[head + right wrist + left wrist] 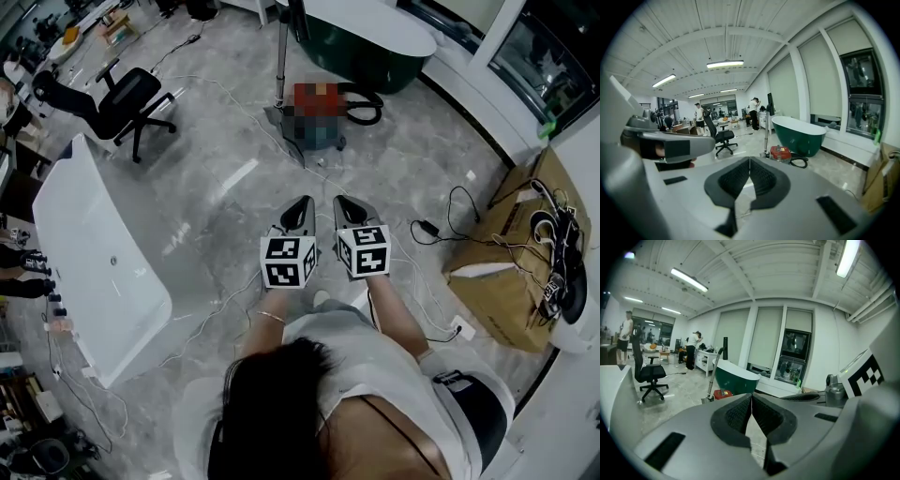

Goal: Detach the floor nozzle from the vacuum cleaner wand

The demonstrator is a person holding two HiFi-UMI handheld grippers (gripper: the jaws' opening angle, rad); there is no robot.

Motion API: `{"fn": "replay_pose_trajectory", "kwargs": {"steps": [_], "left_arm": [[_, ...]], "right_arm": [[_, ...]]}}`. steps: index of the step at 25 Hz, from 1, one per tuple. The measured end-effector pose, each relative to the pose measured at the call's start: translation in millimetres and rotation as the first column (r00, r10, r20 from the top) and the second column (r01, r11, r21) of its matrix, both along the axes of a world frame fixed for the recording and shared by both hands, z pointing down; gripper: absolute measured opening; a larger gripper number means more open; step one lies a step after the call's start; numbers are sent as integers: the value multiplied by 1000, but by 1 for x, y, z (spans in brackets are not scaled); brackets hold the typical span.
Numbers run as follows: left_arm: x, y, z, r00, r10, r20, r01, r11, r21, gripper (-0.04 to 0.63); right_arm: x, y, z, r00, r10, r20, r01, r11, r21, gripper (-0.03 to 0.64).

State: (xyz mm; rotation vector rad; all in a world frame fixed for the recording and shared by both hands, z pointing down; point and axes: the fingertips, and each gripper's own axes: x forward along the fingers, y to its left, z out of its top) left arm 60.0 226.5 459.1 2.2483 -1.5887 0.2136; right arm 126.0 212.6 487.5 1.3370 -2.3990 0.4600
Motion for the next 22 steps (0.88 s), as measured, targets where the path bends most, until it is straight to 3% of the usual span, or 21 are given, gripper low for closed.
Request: {"fn": "replay_pose_trajectory", "kwargs": {"steps": [8,22], "left_arm": [[-12,1,15,998,-55,-29,54,998,-40,4],[-35,-28,12,996,-88,-3,88,996,-10,5]], "right_arm": [[-5,-6,2,1000,-20,-2,20,1000,4,15],[-28,-40,4,999,-43,8,43,999,8,15]]}}
